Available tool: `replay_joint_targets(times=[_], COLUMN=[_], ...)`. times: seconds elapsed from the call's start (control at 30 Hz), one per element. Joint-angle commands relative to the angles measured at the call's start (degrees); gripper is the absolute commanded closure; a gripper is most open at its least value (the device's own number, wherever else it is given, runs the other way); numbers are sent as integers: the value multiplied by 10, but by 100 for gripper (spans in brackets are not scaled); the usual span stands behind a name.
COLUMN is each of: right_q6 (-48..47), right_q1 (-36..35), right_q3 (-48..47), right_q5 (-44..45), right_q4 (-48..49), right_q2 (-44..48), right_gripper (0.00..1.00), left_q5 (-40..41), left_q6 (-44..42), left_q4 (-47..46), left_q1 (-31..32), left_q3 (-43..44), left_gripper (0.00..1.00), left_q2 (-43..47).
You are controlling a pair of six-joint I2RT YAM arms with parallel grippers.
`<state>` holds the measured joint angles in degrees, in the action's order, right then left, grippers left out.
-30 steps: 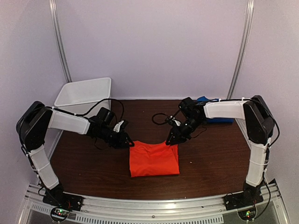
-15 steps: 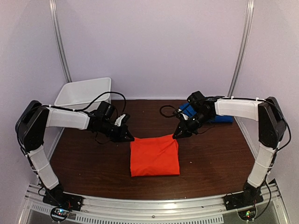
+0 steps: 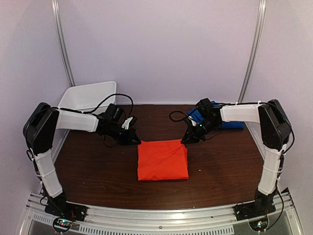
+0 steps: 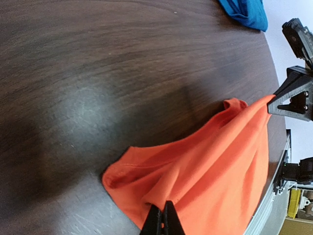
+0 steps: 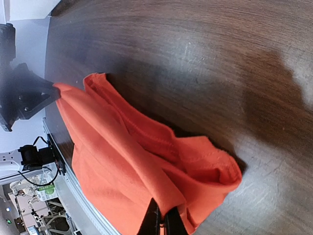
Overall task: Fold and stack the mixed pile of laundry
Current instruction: Fold the 2/3-rectangle-folded T-shirt at the center of the board.
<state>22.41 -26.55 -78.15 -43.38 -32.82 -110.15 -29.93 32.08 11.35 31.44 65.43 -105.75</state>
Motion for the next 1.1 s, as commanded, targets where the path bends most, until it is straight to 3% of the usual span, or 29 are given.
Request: replay_joint_targets(times=[0.0,0.2,0.63,0.87,0.9,0.97,1.07], right_q6=[25,40,23,45,46,39,24], right_q1=[7,8,28,53,53,54,59], right_q3=[-31,-28,16,1,-14,-47,-75], right_q5=[23,50,55,53,52,45,53], right_q4=[56,75,15,67,65,48,17], right_q2=[-52,-63,30,-23,-38,-59,-37], right_gripper=[100,100,100,100,100,88,59], left_q5=[28,27,21,34,35,53,91], left_q6=[1,-1,-57,-43,-45,-58,-87], left_q4=[-32,-44,0,-11,-5,28,74], left_q1=[-15,-17,-16,-16,-16,-16,-20], left_q3=[30,78,86,121,128,152,189], left_gripper=[100,100,100,100,97,74,48], left_q2=[-55,-98,-45,-110,-118,-125,-103])
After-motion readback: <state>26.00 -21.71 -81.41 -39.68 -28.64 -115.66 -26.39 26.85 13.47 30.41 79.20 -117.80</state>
